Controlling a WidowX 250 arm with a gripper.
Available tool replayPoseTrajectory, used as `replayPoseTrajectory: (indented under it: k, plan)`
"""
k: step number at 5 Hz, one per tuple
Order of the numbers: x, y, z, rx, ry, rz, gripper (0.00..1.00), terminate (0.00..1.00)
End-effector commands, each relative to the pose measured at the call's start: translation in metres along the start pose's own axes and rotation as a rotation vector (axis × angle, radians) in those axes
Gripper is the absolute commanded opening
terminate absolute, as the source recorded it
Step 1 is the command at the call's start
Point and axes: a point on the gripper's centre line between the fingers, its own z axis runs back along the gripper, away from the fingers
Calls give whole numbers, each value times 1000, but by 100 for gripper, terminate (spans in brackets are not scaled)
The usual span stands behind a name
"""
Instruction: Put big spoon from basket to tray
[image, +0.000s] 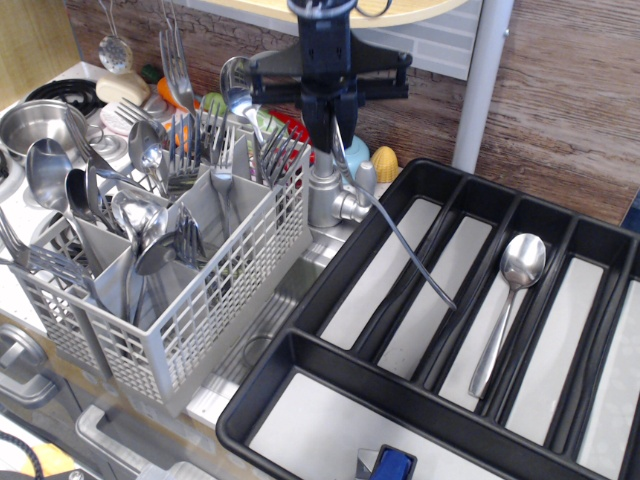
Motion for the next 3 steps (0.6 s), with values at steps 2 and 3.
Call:
replayPoseTrajectory:
  k: [2, 3]
  plan:
    - [-19, -5, -6, -57, -69, 29, 0, 0]
    - [-29, -17, -5, 29, -51, -46, 0, 100]
